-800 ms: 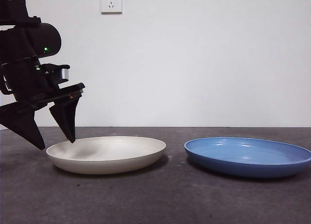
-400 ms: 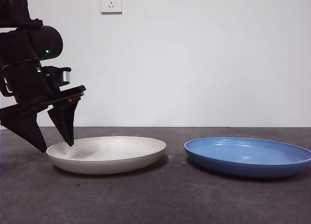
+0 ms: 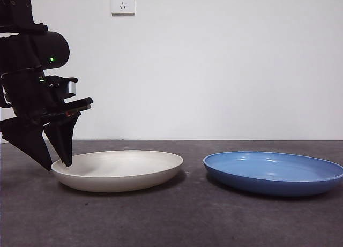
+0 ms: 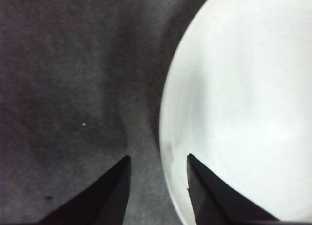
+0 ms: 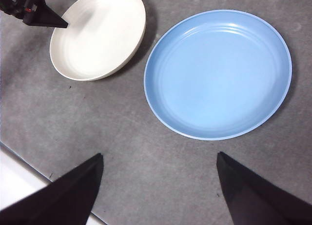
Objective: Pick up the white plate, put it on the blue plate, put it on desk
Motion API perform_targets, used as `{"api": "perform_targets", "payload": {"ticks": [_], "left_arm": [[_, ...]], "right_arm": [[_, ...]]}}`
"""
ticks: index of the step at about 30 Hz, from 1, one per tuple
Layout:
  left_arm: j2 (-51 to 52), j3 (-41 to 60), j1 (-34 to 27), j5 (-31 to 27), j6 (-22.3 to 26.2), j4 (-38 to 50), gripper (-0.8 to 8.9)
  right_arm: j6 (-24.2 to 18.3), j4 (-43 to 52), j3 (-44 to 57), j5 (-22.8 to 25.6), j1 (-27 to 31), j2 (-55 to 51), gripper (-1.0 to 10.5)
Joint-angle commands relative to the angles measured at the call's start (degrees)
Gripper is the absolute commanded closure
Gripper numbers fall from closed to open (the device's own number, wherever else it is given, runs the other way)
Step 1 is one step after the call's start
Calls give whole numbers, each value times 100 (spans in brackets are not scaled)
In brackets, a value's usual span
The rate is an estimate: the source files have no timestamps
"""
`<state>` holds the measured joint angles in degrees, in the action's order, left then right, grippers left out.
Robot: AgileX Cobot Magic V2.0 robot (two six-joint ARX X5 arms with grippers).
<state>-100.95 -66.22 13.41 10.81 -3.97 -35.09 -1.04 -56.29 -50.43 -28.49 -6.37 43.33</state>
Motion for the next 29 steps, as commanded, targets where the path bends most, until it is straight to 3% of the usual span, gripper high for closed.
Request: {"api": "perform_targets", "payload": {"ticks": [1,11,19,24,29], "left_arm": [[-142,-111,22,-9,-15,11,674],[-142,-111,22,-7,-35,-44,799],[-140,-111,22,22,-317,68,799],[-63,-155,4,557,-525,149,799],[299,-308,26,726,-599,166,799]], "right_arm": [[59,59,-103,-2,-20,37,574],[59,59,-103,-2,-20,33,574],[59,59,-103,-2,-20,31,574],[59,59,-103,-2,-20,31,574],[59,59,-103,0,-20,31,574]]}}
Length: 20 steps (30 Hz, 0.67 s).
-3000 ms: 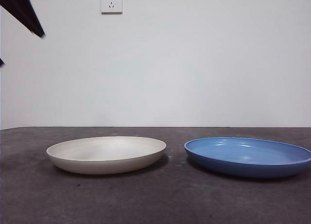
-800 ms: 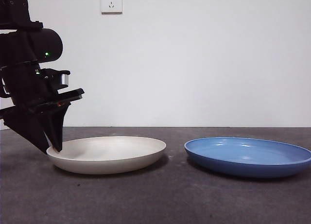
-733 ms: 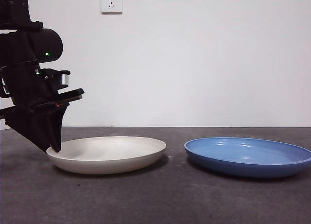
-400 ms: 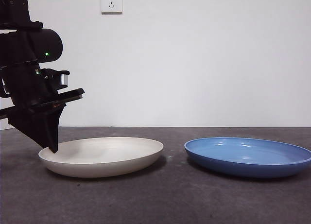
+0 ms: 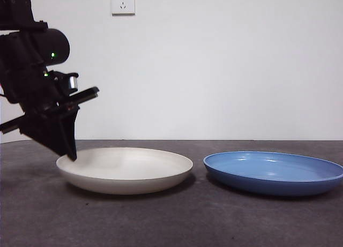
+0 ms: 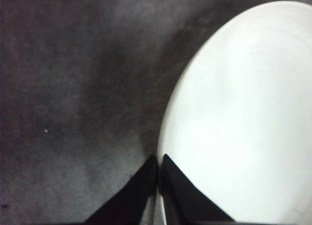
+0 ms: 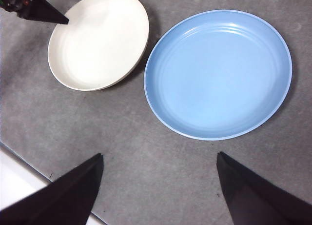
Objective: Pick up the white plate, put it on the blue plate, put it on desk
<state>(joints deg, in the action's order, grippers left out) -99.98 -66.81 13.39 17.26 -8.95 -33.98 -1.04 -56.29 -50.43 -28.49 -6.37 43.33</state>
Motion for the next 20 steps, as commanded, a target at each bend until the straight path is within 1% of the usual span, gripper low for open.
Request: {"api": "perform_targets", "payload": {"ticks": [1,4,8,11,16,20], "left_arm": [[278,-297,44,81,-103,44,799],[535,-487,57,122,-129,13,799],[756,-758,114,544,-273,-46,799],[769,-935,260,640,-278,-68,799],[680,-957,745,636,-562,326,799],[339,-1141,1178,632,-815,564,798]], "right_arm": [[59,59,-103,0,-20,33,574],[59,59,-103,0,-20,33,574],[59,59,-103,2,-20,33,574],[63,70,-103,2,-20,31,574],[116,79,-103,4,-20,-42,574],[195,111,-107,9,-20,-83,574]]}}
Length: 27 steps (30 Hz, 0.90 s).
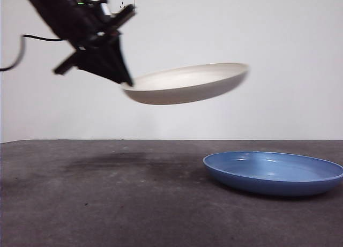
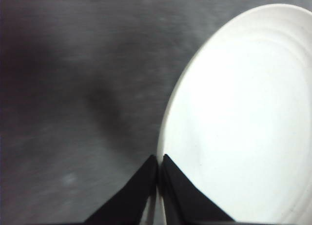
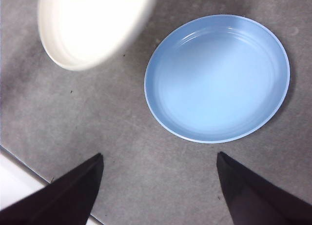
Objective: Pick up the white plate, put it on the blue plate, put it on desk
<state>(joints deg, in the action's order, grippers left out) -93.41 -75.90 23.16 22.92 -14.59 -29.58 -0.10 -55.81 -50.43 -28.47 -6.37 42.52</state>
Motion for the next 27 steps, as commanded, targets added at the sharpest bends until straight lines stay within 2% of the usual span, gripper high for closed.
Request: {"api": "perform_targets", "payload": {"ticks": [1,6,17,27], "left_arm": [[-461,-348,310,57,-273,111,798],[-1189,-994,778,-297,-306,42,798],[-2824,-2594,1287,-525,-297,-673,798],[-3318,-2951,1530,-710,-216,-870,798]], "right_arm": [[101,63,-107,7,-20,-20,574],[166,33,-138,138,-20,-144,574],[160,-302,-723,485,-20,-382,574],[157,-369,-927,496,-20,-380,574]]}}
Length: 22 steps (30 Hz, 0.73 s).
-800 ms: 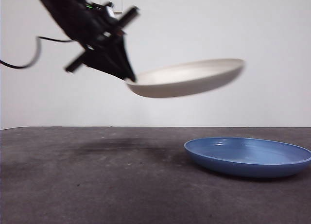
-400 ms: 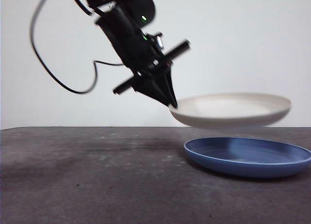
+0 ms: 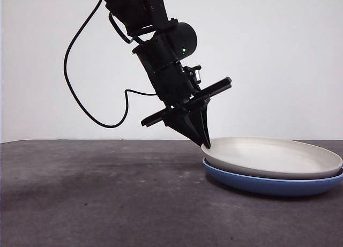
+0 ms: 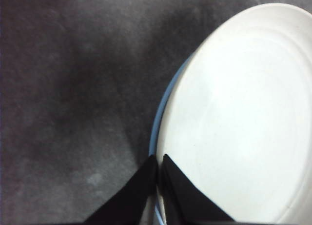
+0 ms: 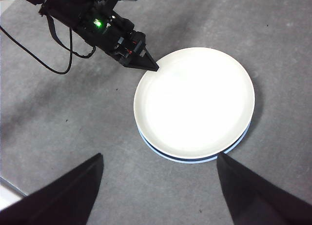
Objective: Pick up the white plate, put it on the blue plate, put it on desk
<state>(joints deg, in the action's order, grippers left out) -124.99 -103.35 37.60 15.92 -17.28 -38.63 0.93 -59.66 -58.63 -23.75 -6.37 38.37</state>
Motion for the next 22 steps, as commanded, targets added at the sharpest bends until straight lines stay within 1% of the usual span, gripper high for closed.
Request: {"api": "perform_targets", "payload": {"ticks": [1,4,6,7,10,11,13,17,22], "left_arm": [[-164,-205,109,-17,76,39,798],[-168,-205,175,-177,181,-2,798],[-168,-205,192,-319,184,-105,775],[-168,-205,197,-328,214,-164,736],[-168,-205,212,-332,297,-247,563],[-168,-205,219,-332,295,-240,549],[-168,-223,227,-330,291,-234,531],[-166,-411,227,-328,299,-306,530],[-155,-925,210,-334,466,-695,530]], "right_arm": [[55,9,-107,24,-20,35,574],[55,0,-107,22,-20,35,574],[52,0,-107,24,-20,35,574],[52,0,-107,24,-20,35,574],[52,0,-107,22,-20,35,574],[52,0,-107,22,-20,35,574],[52,0,-107,22,-20,35,574],[52,-2,-107,22,-20,35,574],[52,-2,-107,24,-20,35,574]]}}
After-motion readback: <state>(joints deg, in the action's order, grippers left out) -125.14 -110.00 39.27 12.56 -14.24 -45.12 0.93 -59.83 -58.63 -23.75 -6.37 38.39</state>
